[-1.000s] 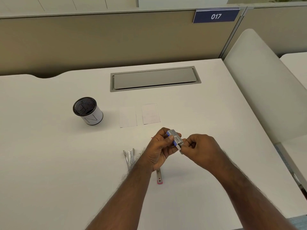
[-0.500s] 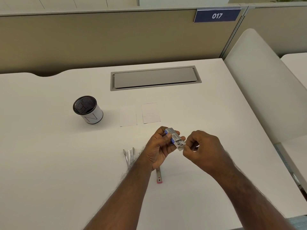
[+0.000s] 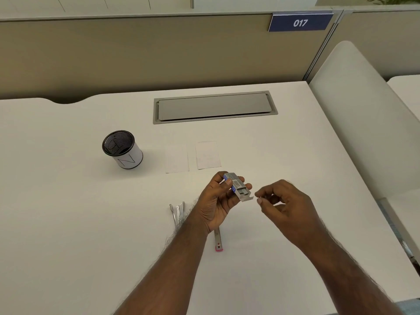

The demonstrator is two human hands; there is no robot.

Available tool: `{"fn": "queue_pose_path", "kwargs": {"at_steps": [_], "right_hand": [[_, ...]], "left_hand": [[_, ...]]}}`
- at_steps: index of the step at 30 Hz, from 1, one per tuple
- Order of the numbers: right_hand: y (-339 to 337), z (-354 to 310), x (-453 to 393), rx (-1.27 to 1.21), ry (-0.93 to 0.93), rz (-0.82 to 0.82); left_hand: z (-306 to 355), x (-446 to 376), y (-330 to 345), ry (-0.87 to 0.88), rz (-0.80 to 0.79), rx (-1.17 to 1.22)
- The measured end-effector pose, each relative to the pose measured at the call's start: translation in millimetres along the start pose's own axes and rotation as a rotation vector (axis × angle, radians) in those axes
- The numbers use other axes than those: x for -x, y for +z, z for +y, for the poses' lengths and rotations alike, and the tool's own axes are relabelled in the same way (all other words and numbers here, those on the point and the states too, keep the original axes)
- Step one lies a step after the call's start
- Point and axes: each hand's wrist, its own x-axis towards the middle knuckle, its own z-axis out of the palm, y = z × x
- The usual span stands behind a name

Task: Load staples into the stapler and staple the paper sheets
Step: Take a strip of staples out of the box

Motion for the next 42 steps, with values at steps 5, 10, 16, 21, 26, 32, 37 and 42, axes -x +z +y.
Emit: {"fn": "queue_pose_path", "kwargs": {"at_steps": [5, 10, 16, 21, 26, 32, 37, 42], "right_hand": [[5.5, 1.0, 8.6, 0.085, -0.126, -0.035], [10.5, 2.6, 5.9, 0.193, -0.173, 0.041], [12.6, 5.1, 3.3, 0.236, -0.205, 0.032], [12.5, 6.2, 2.8, 0.232, -0.166, 0.032], [14.6, 7.5, 0.6, 0.233, -0.070, 0.043], [18.1, 22.5, -10.4, 0.173, 0.139, -0.134], [17.1, 37.8, -18.7, 0.290, 0.119, -0.369], [26.4, 52.1, -23.5, 0.313, 0.112, -0.410]], "left_hand": [[-0.6, -0.4, 2.4, -0.009, 0.003, 0.013], [-6.3, 0.7, 7.0, -0.040, -0.003, -0.020], [-4.8, 3.4, 9.1, -0.069, -0.054, -0.082], [-6.0, 5.2, 11.8, -0.098, -0.045, -0.157], [-11.0, 6.9, 12.4, -0.134, -0.045, -0.171], [-15.9, 11.0, 7.2, -0.202, -0.030, -0.226], [-18.2, 14.7, 3.4, -0.268, 0.021, -0.340], [-19.5, 13.3, 1.5, -0.271, 0.093, -0.430]]}}
